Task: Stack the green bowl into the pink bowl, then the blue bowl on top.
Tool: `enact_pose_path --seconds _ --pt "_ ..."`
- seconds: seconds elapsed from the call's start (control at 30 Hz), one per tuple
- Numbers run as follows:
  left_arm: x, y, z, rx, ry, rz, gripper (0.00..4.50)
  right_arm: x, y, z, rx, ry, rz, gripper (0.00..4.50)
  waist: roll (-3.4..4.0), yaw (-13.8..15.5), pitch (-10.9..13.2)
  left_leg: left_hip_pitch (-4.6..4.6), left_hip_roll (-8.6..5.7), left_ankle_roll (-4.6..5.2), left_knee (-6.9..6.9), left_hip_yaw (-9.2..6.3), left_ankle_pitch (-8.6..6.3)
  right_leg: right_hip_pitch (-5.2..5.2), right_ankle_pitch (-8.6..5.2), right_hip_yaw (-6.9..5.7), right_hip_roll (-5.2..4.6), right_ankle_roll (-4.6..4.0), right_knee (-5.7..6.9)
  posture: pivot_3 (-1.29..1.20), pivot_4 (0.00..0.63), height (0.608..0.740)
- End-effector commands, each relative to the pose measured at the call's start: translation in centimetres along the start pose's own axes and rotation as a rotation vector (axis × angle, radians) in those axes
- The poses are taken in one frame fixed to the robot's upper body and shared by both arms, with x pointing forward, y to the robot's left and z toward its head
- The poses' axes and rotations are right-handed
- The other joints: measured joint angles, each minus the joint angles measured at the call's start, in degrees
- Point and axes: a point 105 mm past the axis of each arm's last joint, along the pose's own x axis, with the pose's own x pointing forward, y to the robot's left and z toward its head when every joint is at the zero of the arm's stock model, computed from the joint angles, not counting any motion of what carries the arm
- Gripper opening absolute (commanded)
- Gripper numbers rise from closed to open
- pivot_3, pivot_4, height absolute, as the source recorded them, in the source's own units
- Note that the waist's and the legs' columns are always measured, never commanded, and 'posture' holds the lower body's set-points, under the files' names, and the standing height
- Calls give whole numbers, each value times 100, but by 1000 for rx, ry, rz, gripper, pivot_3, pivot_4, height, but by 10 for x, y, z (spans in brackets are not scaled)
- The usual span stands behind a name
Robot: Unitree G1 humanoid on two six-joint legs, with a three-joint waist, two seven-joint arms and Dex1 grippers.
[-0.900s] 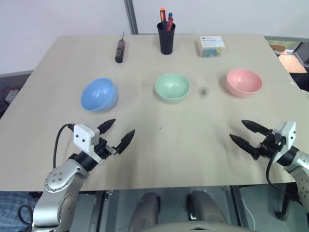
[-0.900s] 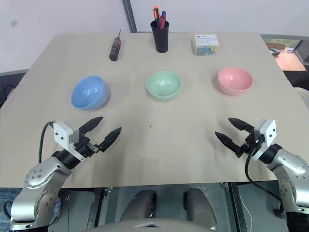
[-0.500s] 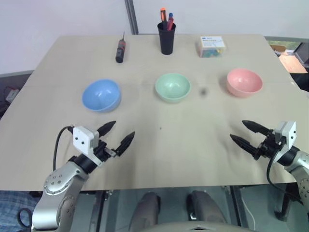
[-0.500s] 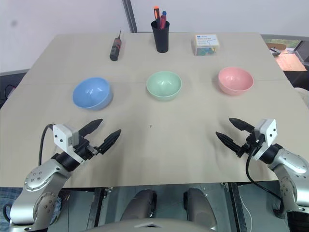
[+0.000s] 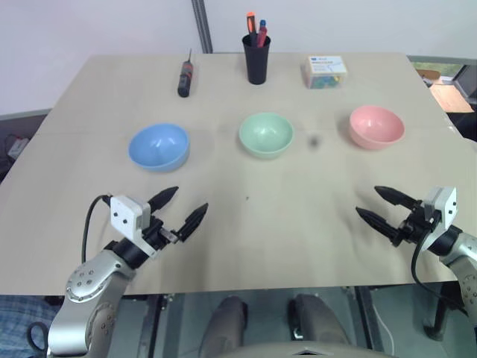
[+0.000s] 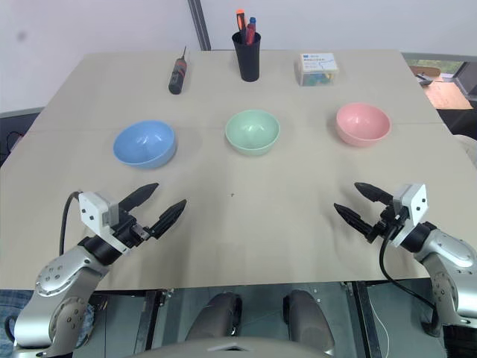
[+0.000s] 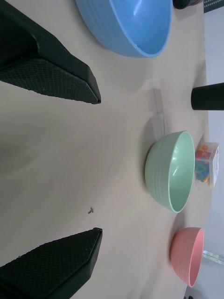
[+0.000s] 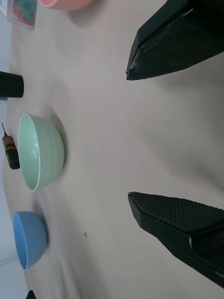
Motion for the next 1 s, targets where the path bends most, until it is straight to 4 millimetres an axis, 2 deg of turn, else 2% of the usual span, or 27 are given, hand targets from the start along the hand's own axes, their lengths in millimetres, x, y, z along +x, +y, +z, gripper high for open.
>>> enact_pose_path --seconds 0.03,0.1,0.23,0.3,0.47,0.7,0.83,1.0 --pt "0 -4 14 31 -54 -18 4500 -2 -6 10 -40 -16 -29 4002 0 0 0 0 0 0 0 0 0 0 0 0 0 0 0 0 150 740" --pt "2 -7 16 -3 -68 -41 4500 -2 -11 7 -10 20 -53 4002 0 0 0 1 0 0 0 0 0 1 0 0 0 0 1 0 150 740" --pt "7 -12 23 -18 -110 -83 4500 7 -27 13 -87 15 -141 4002 0 -6 0 4 -1 0 2 5 0 1 0 0 0 0 4 0 150 740" --pt "9 -23 32 -47 -155 -163 4500 14 -34 17 -118 15 -165 4002 0 -7 -1 15 -1 0 1 10 0 7 0 -1 1 0 8 0 150 740" --pt "13 -35 49 -53 -226 -247 4500 34 -62 27 -331 145 -225 4002 1 -28 0 25 -1 -1 1 31 1 8 3 14 2 5 9 0 150 740" --pt "16 -48 59 -57 -260 -326 4500 73 -98 47 -419 206 -213 4002 1 -51 0 43 4 -1 -3 46 1 15 3 29 36 5 11 0 150 740" --pt "17 -52 61 -65 -263 -345 4500 92 -108 44 -433 285 -168 4002 1 -39 0 34 8 -1 -5 47 1 9 3 32 37 5 2 0 150 740" --pt "16 -56 61 -72 -261 -355 4500 109 -122 28 -394 451 -134 4002 1 -49 1 23 8 -11 -3 51 7 2 4 33 15 5 -4 0 150 740"
